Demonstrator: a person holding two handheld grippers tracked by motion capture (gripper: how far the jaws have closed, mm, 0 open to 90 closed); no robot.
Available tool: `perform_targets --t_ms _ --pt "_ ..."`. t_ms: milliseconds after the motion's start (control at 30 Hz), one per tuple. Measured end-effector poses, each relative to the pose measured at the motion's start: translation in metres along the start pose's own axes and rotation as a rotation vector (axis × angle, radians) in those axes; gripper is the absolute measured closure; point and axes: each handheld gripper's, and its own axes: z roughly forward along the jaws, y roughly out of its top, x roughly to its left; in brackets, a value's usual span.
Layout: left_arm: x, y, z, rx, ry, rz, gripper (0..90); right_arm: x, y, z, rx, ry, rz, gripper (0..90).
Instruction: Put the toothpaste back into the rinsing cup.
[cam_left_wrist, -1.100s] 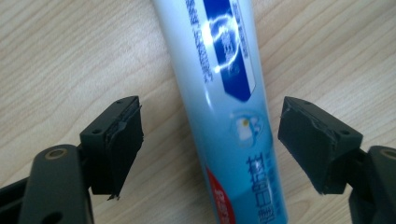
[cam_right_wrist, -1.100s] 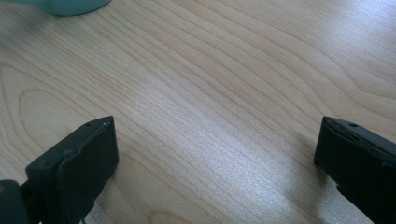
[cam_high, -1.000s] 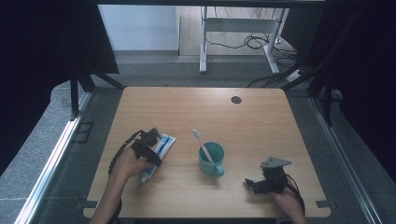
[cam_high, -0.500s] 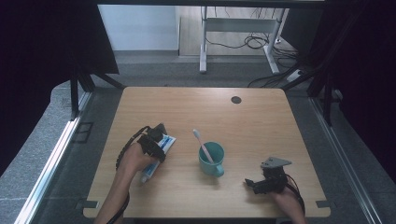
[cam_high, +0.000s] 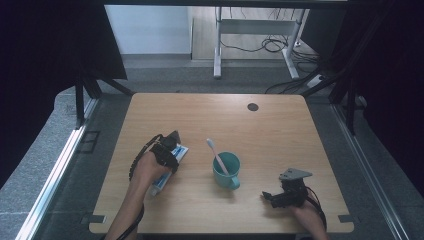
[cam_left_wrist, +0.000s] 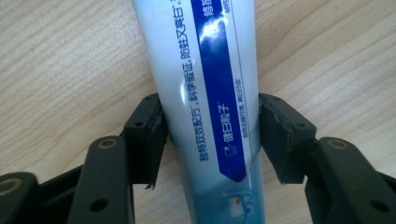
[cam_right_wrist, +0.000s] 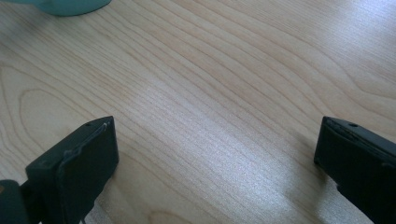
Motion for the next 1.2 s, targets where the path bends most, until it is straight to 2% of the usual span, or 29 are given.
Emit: perform_targets --t_ms 67,200,333,433,700,933,1200 --pt "-0.002 0.001 0.0 0.006 0.015 0.002 45.6 0.0 0.0 0.0 0.0 0.0 0.0 0.0" --pt "-0.004 0.001 0.0 0.004 0.015 0.008 52.9 0.0 0.0 0.0 0.0 0.0 0.0 0.0" --pt "0.0 -0.002 -0.005 -0.017 -0.016 0.008 65.0 0.0 0.0 0.0 0.0 0.0 0.0 0.0" --pt "0.003 -0.005 -0.007 -0.037 -0.04 0.011 68.4 0.0 0.0 0.0 0.0 0.0 0.0 0.0" --pt "0.007 -0.008 -0.009 -0.078 -0.073 0.038 71.6 0.0 0.0 0.0 0.001 -0.001 0.001 0.0" --pt "0.008 -0.01 -0.011 -0.113 -0.114 0.037 72.4 0.0 0.0 0.0 0.001 -0.002 0.001 0.0" --pt "0.005 -0.014 -0.022 -0.174 -0.119 0.069 72.5 0.0 0.0 0.0 0.001 -0.002 0.001 0.0"
